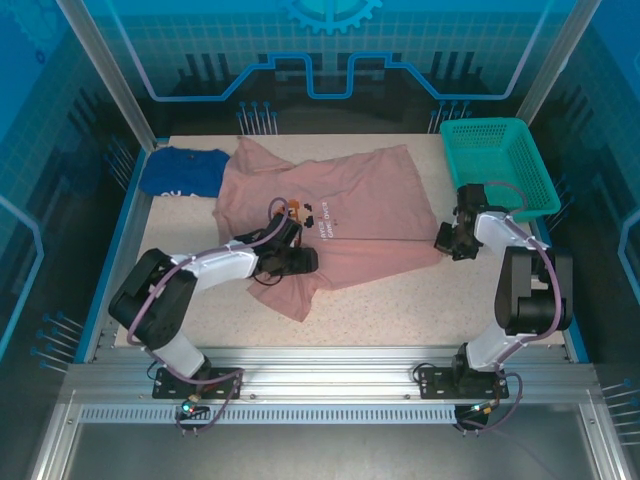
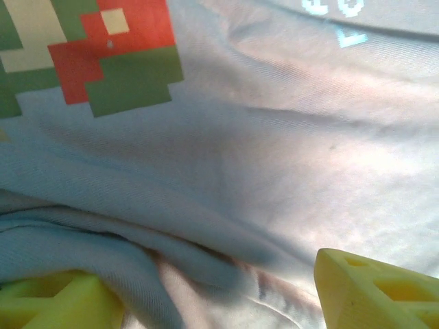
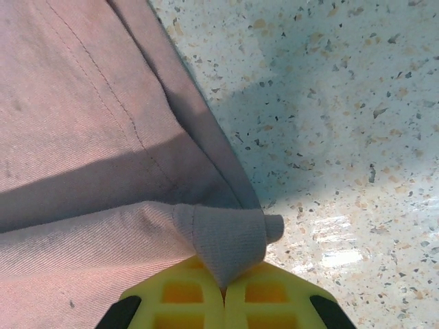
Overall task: Fold the inside-out t-shirt
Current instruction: Move the T-shirt to the center of the table, then turn over the T-shirt at the center of the table.
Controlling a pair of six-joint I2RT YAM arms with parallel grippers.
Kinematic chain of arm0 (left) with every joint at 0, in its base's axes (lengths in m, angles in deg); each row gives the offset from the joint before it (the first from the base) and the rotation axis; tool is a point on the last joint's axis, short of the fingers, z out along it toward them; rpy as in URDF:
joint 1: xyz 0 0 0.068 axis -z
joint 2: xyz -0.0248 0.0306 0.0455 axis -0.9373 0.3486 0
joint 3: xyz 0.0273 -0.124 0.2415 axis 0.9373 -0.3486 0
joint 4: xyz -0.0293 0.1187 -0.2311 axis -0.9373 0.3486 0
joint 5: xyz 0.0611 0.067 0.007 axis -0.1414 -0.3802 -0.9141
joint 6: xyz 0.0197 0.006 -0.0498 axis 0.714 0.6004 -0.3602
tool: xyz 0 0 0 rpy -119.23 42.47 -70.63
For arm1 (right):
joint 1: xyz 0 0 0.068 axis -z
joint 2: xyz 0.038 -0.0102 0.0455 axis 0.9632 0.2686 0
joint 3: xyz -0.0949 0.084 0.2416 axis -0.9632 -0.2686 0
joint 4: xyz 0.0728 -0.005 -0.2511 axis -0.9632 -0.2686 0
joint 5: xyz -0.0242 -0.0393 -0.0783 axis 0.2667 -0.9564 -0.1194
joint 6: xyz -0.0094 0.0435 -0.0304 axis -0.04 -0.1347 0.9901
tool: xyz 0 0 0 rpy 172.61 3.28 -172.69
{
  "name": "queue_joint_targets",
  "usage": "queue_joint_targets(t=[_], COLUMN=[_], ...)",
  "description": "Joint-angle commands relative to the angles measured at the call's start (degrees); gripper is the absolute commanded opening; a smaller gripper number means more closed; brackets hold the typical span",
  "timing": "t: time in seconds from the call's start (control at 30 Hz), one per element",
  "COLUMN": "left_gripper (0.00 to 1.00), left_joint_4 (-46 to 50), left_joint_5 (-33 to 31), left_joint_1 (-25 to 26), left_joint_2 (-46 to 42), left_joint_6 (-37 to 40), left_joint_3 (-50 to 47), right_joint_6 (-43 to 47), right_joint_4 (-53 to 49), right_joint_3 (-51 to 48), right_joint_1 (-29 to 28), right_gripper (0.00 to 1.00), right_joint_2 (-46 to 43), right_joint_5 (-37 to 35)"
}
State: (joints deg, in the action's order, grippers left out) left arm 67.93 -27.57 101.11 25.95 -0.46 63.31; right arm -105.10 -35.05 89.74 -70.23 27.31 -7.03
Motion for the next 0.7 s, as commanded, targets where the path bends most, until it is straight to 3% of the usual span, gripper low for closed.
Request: queue_joint_targets(t=[0.0,0.13,0.27,0.43,0.67], left_gripper=[0.72,0.73,0.68,0.66,0.68], left_joint_4=[2.8,9.1,11.7,9.1,7.7], left_joint_5=[-1.2,-7.5,-6.9,-4.9,-2.6], left_joint_1=[-0.3,-1.5,-7.9,-12.3,-12.3], left_joint_2=[-9.0,-20.2,-25.7,-23.4,-16.2], left_joint_6=[2.1,0.8,-1.1,1.1,3.7], left_joint_3=[-4.0,-12.0,-18.5,-19.9,-16.8], right_joint_6=[0.5,0.7,0.9,1.1,1.4], right_joint_4=[0.9,1.3,1.4,1.6,1.6], right_joint_3=[-0.1,-0.2,0.2,0.4,-0.1], right_joint_1=[0.8,0.5,0.3,0.2,0.1], right_gripper=[0.02,0.02,0.02,0.02,0.02], right_joint_2=[-1.6,-0.8,-0.3,0.2,0.1], right_joint_5=[0.5,1.1,1.2,1.2,1.2])
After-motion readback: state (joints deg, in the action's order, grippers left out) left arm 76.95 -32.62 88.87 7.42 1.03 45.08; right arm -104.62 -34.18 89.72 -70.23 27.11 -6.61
